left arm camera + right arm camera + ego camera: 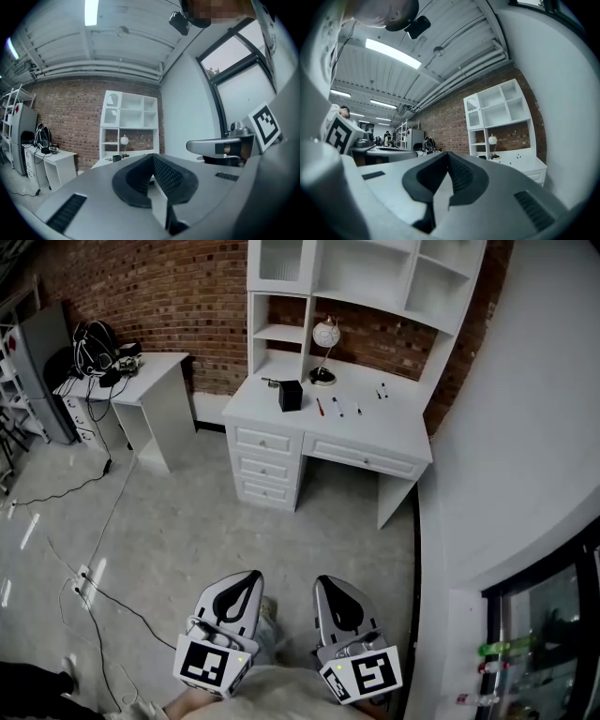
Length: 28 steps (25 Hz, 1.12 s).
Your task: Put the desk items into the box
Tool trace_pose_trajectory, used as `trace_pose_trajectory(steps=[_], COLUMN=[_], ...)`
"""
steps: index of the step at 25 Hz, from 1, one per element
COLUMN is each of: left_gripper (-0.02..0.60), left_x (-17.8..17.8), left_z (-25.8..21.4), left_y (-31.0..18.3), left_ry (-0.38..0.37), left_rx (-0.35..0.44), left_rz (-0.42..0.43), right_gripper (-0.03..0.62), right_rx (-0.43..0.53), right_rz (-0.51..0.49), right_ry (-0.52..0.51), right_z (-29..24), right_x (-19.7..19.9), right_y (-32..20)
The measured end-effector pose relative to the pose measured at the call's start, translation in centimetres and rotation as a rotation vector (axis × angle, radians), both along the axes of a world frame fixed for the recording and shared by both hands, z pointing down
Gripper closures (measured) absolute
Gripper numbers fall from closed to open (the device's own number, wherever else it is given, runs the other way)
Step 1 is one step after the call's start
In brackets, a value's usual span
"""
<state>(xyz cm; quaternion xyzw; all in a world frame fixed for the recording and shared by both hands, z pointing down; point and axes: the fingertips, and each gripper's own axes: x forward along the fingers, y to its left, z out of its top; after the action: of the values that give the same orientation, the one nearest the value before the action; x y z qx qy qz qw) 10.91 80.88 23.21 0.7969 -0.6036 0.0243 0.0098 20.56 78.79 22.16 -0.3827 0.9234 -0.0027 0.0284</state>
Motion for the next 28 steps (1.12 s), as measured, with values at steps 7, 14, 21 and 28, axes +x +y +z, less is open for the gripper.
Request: trace_pose_trajectory(steps=[7,14,21,28], left_gripper=[0.575,0.575,0.575,0.575], left_x=[-2.4,-6.4,-10.1,-11.0], left_z=[0.6,1.8,1.6,1.9], left_y=[-5.2,-12.8,-21.2,-26.3], left_ry=[0.032,0.025,0.042,0.037], left_rx=[-0.004,-0.038,-0.037,-0.056], left_rz=[0.016,0.020,0.039,0.101], right_gripper=[0.579,0.579,0.579,0.579], right_rx=[-0.016,-0.015,0.000,0.007], right_rz=[-0.007,-0.018,0.003,0.061], right_ry=[0.026,0.047,0.088,0.122], right_z=[0.5,0.6,0.4,0.4], right_x=[-2.5,-6.4,-10.1,-10.8], right_y=[-4.7,-12.0,-19.7,-25.0])
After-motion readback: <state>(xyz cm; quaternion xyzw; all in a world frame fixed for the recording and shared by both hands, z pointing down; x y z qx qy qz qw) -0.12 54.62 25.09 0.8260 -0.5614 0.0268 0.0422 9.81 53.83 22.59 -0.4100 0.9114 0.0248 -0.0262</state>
